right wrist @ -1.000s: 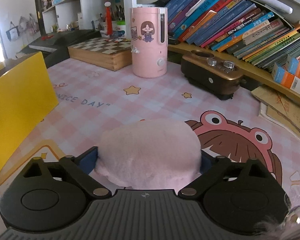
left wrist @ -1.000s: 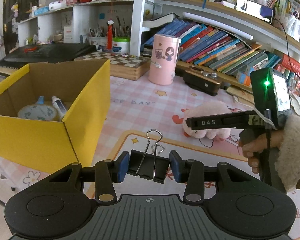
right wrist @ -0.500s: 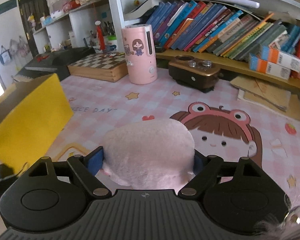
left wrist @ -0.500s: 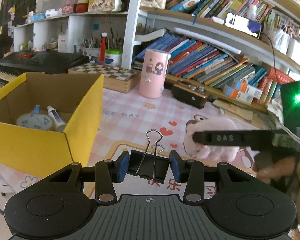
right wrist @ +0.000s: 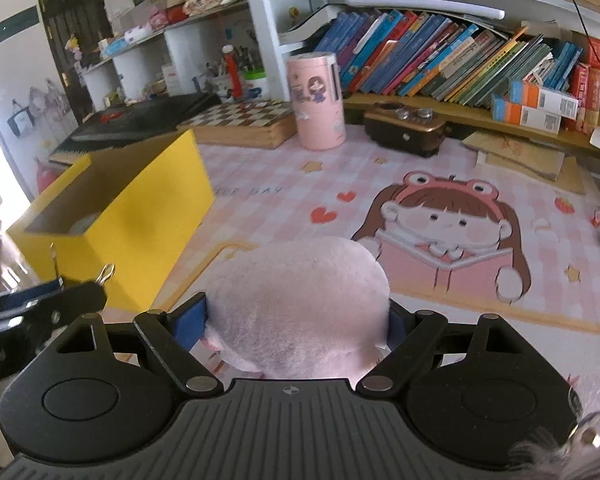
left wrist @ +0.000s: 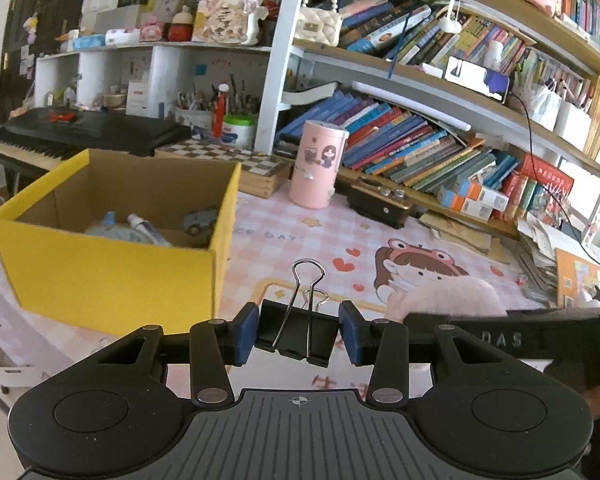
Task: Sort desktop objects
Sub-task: 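Carry the pink pig with the right tool while the left tool carries the clip toward the box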
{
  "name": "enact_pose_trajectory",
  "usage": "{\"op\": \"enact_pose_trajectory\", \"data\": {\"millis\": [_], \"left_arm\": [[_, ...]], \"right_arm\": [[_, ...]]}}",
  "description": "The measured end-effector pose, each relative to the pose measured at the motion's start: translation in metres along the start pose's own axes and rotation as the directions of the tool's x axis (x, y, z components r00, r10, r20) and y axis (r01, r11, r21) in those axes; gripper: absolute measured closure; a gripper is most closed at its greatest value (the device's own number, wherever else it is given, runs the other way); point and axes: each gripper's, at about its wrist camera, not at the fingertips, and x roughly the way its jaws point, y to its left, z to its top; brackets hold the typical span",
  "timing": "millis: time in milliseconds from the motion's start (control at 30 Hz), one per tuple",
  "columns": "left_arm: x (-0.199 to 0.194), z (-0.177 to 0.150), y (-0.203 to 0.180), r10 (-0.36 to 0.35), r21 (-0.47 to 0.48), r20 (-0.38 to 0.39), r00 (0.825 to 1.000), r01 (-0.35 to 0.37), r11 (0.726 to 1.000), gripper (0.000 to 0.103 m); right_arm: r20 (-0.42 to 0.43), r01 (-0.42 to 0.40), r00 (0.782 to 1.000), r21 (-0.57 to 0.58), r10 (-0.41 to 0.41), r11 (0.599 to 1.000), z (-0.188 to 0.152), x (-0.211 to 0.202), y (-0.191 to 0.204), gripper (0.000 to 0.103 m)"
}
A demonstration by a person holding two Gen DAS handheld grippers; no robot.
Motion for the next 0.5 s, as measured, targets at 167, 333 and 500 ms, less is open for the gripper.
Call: {"op": "enact_pose_trajectory", "data": {"millis": [167,333,500], "left_arm": [[-0.013,-0.007,0.018,-0.014,-0.003,-0.009,1.000,0.014,1.000,0.061],[-0.029,-0.016,0.039,-0.021,-0.016,-0.018,1.000,0.021,1.000,0.061],[-0.048,-0.025,0.062,-0.023,-0.034,-0.028,0.999,0.022,0.999,0.061]], "right_arm": [[-0.008,0.003,1.000,-0.023,-0.003,1.000,-0.013,-0.008,0.028,0.019],[-0.009,0.014,1.000,-0.030,-0.014,0.999,-0.024,-0.017,0.055,0.019],[-0.031,0.013,0.999,-0.049,-0.015,0.999,-0.039,-0.025,0.086,0.019]]}}
